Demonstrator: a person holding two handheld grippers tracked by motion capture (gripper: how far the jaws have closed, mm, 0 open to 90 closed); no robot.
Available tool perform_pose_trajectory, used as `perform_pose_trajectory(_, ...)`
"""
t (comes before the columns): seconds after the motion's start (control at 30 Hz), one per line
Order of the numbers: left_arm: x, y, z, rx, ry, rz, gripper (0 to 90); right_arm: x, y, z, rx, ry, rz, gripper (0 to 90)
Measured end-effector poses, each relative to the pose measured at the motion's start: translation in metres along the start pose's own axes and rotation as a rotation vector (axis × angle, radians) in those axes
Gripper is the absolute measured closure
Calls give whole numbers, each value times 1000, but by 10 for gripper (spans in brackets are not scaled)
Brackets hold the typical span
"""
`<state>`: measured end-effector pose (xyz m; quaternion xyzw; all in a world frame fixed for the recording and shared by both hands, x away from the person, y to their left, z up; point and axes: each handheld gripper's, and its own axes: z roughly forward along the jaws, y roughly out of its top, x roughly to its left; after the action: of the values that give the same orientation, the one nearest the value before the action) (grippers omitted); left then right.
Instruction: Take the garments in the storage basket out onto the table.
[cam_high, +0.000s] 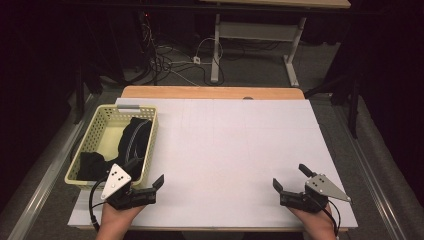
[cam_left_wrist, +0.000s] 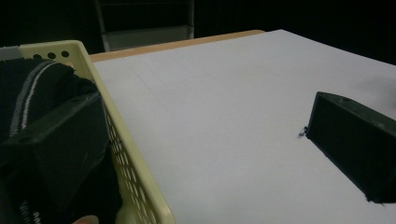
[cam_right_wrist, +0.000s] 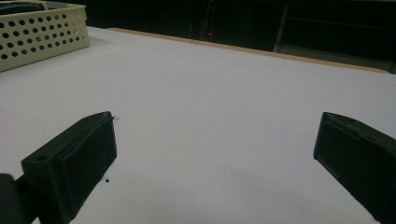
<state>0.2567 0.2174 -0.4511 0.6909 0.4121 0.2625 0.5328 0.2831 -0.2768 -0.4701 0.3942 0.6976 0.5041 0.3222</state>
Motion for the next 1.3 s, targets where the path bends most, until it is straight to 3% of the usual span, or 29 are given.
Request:
perform_pose_trajectory(0.1, 0, 0, -1, -1, 8, 4, 0, 0, 1, 1, -8, 0, 2, 2)
perform_pose_trajectory(0.13, 2, 1, -2, -3, -1, -15, 0, 0, 2, 0, -13, 0, 2, 2)
perform_pose_trajectory(0.4, 8, 3, -1, -6, -12, -44, 0, 2, 2, -1, -15, -12, -4, 2)
perform_pose_trajectory(0.5, 8, 3, 0, -2, -53, -16, 0, 1, 2, 0, -7, -17, -10, 2)
perform_pose_trajectory(0.77, 3, 7, -3, -6, -73, -8, 0, -2, 3, -4, -15, -19, -5, 2)
perform_pose_trajectory(0.93, 7, 12, -7, -8, -45, -2, 0, -3, 3, -5, -16, -15, -2, 2)
perform_pose_trajectory(1.03, 13, 13, -10, 3, -45, -22, 0, -3, 2, -3, -5, -11, 0, 2)
perform_pose_trajectory(1.2, 25, 13, -15, 20, -9, -33, 0, -2, 3, -3, -3, -10, -9, 2)
perform_pose_trajectory(1.3, 34, 10, -18, 58, 21, -31, 0, -2, 2, -1, 2, -9, -5, 2)
